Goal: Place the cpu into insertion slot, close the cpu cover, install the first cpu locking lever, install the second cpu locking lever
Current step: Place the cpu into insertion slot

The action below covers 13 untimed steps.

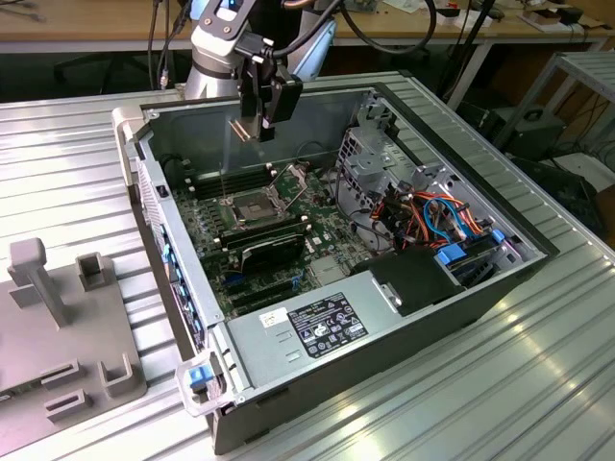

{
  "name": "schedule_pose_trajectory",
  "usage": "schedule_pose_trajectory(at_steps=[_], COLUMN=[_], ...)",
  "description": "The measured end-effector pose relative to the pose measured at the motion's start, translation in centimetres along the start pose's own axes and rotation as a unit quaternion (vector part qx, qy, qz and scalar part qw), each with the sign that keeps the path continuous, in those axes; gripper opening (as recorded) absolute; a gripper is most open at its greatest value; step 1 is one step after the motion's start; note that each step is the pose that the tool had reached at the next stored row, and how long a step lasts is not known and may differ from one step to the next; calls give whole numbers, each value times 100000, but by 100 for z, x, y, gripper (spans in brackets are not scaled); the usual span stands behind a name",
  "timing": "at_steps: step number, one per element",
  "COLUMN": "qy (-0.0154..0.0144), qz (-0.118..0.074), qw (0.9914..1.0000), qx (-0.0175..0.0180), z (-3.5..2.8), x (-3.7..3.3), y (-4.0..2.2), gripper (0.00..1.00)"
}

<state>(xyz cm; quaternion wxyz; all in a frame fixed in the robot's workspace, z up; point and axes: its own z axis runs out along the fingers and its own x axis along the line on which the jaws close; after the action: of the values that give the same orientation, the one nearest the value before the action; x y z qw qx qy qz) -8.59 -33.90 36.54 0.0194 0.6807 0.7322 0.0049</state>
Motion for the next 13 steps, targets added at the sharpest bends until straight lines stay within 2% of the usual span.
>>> schedule_pose_trajectory(at_steps=[13], qy=[-22], qz=[480], qw=[99999], qx=[12], z=[12], x=[30], y=[2], gripper=[55])
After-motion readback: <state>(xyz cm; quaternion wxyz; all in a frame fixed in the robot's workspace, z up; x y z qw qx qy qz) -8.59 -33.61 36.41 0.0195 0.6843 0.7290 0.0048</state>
